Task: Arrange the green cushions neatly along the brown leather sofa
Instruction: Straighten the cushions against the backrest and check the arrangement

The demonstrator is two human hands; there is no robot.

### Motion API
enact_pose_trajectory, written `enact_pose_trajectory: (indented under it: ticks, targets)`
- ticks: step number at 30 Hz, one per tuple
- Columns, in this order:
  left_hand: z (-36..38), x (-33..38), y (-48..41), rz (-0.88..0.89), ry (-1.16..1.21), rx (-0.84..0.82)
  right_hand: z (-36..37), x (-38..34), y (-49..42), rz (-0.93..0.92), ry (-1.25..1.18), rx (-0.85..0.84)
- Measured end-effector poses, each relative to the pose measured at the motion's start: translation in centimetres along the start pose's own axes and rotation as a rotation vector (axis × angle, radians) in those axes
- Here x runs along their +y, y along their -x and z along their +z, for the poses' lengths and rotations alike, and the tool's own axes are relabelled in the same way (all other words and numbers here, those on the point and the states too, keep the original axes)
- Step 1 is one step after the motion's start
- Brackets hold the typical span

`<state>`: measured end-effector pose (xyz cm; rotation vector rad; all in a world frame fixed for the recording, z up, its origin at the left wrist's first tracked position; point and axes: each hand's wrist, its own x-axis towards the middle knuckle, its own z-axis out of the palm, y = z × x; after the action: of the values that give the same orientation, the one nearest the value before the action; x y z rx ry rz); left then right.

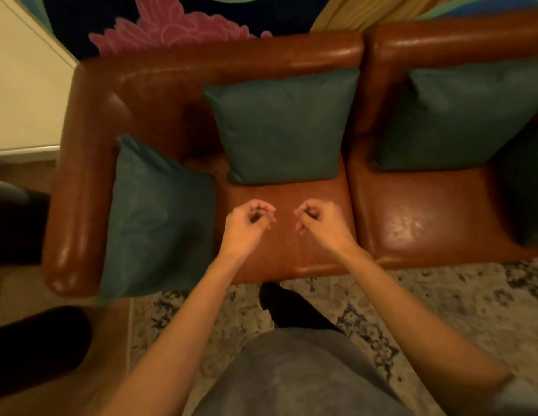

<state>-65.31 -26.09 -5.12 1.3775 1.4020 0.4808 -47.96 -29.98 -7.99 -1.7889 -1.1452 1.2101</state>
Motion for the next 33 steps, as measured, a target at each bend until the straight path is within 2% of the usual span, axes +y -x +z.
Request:
enact_pose_trajectory:
  ticks: [5, 9, 14, 22, 27, 33]
  targets:
    - [3.5, 1.4, 7.0, 0.043, 0.038, -0.095, -2.8, -0.2, 6.7, -0.04, 0.007, 0.074]
    - [6.9, 1.5, 10.2, 0.045, 0.077, -0.194, -6.3, 1.3, 11.5, 0.037, -0.022, 0.135]
    - [10.6, 3.0, 11.3, 0.075, 0.107, -0.224, -11.3, 2.9, 15.3, 0.096, 0.016, 0.195]
    - [17.7, 7.5, 11.1, 0.174, 0.065, -0.251, -19.5, 4.9, 18.4, 0.095, 0.018, 0.265]
    - [25.3, 10.4, 11.4, 0.162, 0.054, -0.297, -26.6, 8.4, 19.8, 0.061, 0.097, 0.283]
    - [35.4, 13.4, 10.7, 0.088, -0.013, -0.327, -37.9, 15.4, 20.8, 0.128, 0.032, 0.238]
